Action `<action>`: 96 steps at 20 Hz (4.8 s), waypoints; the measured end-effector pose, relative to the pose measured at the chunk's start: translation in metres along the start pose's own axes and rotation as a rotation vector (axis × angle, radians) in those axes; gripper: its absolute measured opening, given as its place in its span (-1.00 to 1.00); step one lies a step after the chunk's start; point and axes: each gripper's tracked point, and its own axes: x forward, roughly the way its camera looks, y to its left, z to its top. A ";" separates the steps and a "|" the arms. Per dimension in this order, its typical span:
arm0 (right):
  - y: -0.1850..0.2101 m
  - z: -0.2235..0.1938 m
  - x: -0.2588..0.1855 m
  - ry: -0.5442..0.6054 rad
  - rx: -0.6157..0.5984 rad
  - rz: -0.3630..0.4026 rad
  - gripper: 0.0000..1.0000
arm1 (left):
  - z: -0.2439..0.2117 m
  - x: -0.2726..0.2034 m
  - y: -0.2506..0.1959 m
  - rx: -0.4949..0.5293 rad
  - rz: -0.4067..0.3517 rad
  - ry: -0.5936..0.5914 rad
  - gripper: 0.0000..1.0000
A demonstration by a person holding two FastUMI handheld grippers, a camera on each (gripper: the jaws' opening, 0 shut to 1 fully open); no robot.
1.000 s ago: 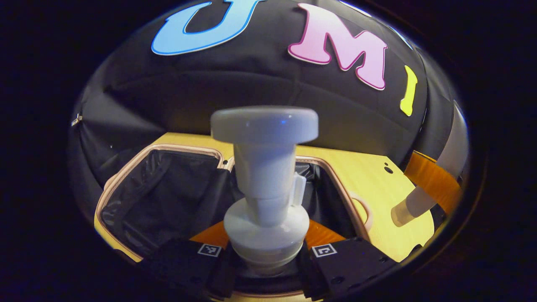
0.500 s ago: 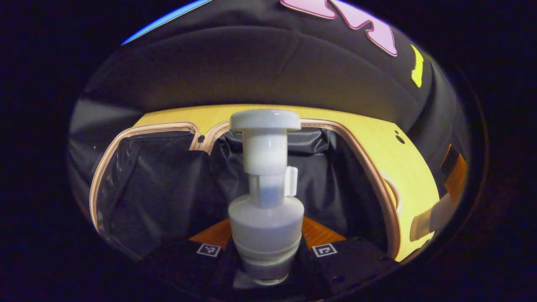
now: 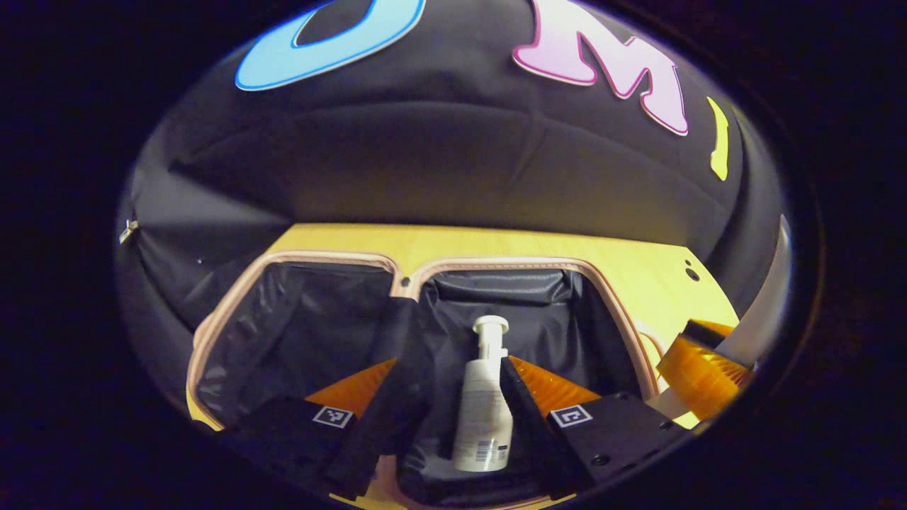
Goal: First open the suitcase, pack the skin care products into it, and then close the suitcase.
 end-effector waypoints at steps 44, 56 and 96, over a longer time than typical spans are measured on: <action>-0.060 0.020 -0.093 0.032 -0.244 -0.274 0.94 | -0.058 0.062 0.331 -0.137 0.054 0.096 0.85; -0.097 0.014 -0.161 -0.014 -0.189 -0.362 0.94 | -0.089 0.075 0.313 -0.134 -0.109 0.328 -0.17; -0.225 0.034 -0.202 -0.065 -0.117 -0.311 0.94 | 0.118 -0.146 -0.146 -0.300 -0.421 -0.236 -0.79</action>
